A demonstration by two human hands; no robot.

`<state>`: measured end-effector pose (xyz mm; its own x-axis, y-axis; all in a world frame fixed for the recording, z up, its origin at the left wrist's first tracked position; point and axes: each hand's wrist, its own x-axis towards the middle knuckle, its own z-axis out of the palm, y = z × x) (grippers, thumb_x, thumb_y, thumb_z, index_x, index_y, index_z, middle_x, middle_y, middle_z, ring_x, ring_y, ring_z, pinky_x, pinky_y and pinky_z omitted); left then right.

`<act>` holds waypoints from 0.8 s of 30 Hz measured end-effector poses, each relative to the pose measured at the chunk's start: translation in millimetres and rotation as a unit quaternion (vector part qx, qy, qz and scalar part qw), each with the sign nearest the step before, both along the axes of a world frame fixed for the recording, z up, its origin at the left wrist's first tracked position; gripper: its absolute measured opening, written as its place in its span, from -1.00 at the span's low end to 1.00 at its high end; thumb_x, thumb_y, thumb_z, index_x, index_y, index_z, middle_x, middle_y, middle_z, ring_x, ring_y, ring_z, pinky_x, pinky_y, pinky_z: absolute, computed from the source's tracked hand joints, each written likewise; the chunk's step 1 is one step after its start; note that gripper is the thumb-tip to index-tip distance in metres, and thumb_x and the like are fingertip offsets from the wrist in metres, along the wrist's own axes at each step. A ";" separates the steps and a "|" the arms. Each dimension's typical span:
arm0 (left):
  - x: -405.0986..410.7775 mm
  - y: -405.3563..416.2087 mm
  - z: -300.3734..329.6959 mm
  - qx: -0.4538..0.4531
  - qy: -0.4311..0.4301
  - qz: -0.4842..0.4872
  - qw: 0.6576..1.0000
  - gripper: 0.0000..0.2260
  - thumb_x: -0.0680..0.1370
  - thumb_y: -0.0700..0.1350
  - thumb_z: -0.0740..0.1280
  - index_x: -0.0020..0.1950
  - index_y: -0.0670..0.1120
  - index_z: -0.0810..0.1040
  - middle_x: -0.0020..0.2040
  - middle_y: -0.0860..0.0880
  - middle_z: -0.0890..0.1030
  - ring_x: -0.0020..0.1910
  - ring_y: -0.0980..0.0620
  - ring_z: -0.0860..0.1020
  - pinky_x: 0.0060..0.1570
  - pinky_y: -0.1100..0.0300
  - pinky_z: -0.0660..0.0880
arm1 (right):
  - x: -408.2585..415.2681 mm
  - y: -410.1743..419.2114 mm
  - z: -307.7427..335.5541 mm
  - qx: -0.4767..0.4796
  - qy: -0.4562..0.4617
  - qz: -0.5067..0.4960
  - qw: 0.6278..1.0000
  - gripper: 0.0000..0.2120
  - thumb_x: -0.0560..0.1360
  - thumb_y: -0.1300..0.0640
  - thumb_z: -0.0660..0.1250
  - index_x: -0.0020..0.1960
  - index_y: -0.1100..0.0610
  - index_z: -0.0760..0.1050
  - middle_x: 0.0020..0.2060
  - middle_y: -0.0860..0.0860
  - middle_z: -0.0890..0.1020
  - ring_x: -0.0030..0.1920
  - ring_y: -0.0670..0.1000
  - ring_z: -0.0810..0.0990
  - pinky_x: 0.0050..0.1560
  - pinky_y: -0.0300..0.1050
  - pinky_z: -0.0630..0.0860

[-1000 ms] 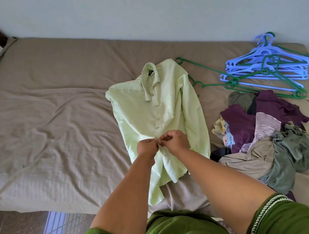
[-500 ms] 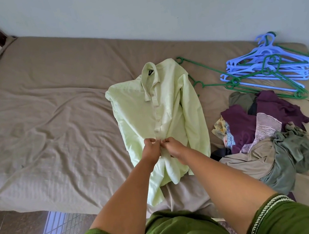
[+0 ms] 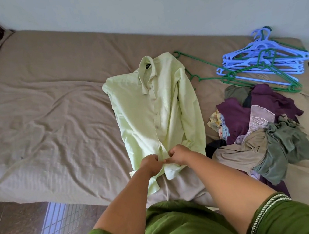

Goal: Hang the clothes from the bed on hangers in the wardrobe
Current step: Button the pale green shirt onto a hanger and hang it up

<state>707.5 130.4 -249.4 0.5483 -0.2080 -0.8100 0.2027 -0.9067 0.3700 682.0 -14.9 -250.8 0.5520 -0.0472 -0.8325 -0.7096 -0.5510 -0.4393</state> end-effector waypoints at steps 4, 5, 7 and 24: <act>-6.5 4.8 1.0 0.000 -0.045 -0.008 0.999 -0.75 0.60 0.02 0.23 -0.17 -0.11 0.49 -0.18 -0.05 0.52 -0.07 -0.10 0.48 0.00 0.10 0.43 | -12.0 -5.2 -5.0 -0.007 -0.010 -0.010 1.000 -0.74 0.40 0.05 0.51 0.01 0.17 0.64 -0.05 0.08 0.68 0.01 0.07 0.65 0.13 -0.04 0.56; -10.9 6.4 3.0 -0.020 -0.037 0.031 0.999 -0.76 0.58 0.03 0.28 -0.20 -0.09 0.47 -0.22 -0.03 0.50 -0.13 -0.07 0.47 -0.08 0.12 0.44 | -16.5 -4.6 -1.7 -0.006 -0.018 -0.024 1.000 -0.73 0.40 0.03 0.51 0.00 0.19 0.63 -0.08 0.08 0.68 -0.02 0.08 0.65 0.12 -0.01 0.57; -11.2 6.8 5.3 -0.068 -0.024 0.110 0.991 -0.80 0.53 0.03 0.36 -0.18 -0.07 0.50 -0.22 -0.03 0.53 -0.21 -0.04 0.50 -0.19 0.16 0.46 | -17.0 -5.8 3.8 0.001 -0.033 -0.062 0.998 -0.68 0.38 0.00 0.53 -0.05 0.23 0.62 -0.22 0.07 0.64 -0.16 0.06 0.62 0.02 -0.01 0.57; -13.4 1.5 70.9 -0.204 -0.078 0.295 0.930 -0.88 0.55 -0.16 0.39 -0.19 -0.12 0.57 -0.25 -0.07 0.66 -0.33 0.06 0.62 -0.11 0.16 0.59 | -8.1 1.2 78.6 0.017 -0.120 -0.188 0.975 -0.74 0.43 0.10 0.50 0.06 0.17 0.57 -0.13 0.01 0.57 -0.04 0.03 0.58 0.02 -0.05 0.62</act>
<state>694.1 131.9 -178.4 0.7684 -0.1064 -0.6310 0.5358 -0.4322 0.7254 673.9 -13.7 -172.2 0.6794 -0.2588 -0.6866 -0.7337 -0.2543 -0.6301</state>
